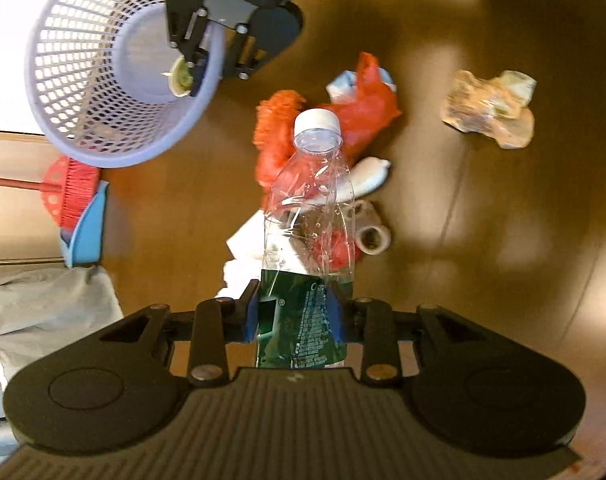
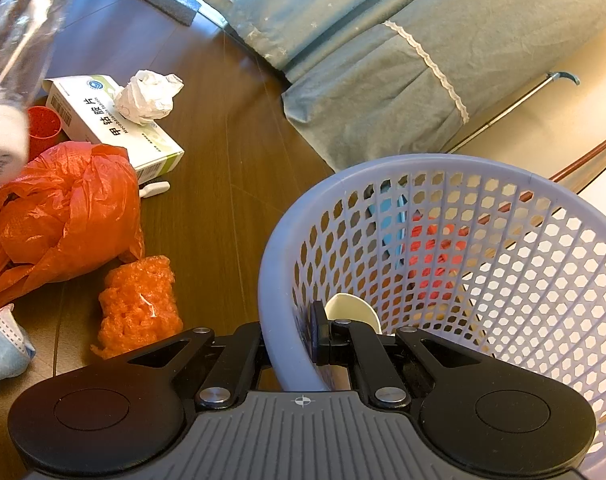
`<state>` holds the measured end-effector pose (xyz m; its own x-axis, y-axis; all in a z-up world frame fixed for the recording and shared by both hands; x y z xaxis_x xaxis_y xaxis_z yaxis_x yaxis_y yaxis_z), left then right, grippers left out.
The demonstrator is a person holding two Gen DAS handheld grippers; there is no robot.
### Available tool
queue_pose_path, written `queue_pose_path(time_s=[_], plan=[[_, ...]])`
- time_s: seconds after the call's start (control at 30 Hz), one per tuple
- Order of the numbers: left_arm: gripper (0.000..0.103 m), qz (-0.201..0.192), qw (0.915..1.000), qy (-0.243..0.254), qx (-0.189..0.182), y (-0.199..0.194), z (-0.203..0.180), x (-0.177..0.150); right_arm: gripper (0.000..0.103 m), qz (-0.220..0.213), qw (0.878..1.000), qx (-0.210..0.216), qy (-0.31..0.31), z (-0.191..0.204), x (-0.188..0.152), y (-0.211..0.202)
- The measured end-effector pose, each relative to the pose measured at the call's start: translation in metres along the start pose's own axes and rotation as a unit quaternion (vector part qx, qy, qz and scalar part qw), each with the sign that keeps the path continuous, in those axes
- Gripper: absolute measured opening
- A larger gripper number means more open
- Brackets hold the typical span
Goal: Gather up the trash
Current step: 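Lift the bottle over the wastebasket and release it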
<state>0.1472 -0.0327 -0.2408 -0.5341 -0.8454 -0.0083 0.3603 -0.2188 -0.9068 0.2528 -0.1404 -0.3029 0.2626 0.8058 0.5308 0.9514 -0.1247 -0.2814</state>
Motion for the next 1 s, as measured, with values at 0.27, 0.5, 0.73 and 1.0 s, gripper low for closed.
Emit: queue_pose_path(time_s=[0.27, 0.5, 0.73, 1.0], plan=[[0.028, -0.001, 0.9984, -0.011, 0.056, -0.022, 0.045, 0.004, 0.002, 0.000, 1.000, 0.001, -0.002, 0.000, 0.000, 0.001], [0.028, -0.020, 0.9935, 0.012, 0.111, -0.034, 0.104, 0.045, 0.002, 0.004, 1.000, 0.002, -0.005, -0.003, -0.001, 0.000], [0.030, -0.070, 0.9832, 0.043, 0.163, -0.025, 0.160, 0.116, 0.002, 0.004, 1.000, 0.002, -0.002, -0.006, -0.002, -0.001], [0.053, -0.093, 0.9781, 0.047, 0.180, -0.016, 0.172, 0.147, 0.002, 0.004, 1.000, 0.000, 0.006, -0.009, -0.001, -0.006]])
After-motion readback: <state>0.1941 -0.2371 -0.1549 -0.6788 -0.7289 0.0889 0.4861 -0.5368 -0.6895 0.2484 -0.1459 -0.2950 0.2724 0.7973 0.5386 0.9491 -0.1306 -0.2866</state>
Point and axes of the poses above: each gripper's, at about its wrist camera, not at the fingertips, and y roughly the way its jaws point, z to its left, x to its top, the point moved 10 cm from there along y, roughly the way its jaws point, and after that the axes turned 12 degrees about -x, right-handed, at the moved point
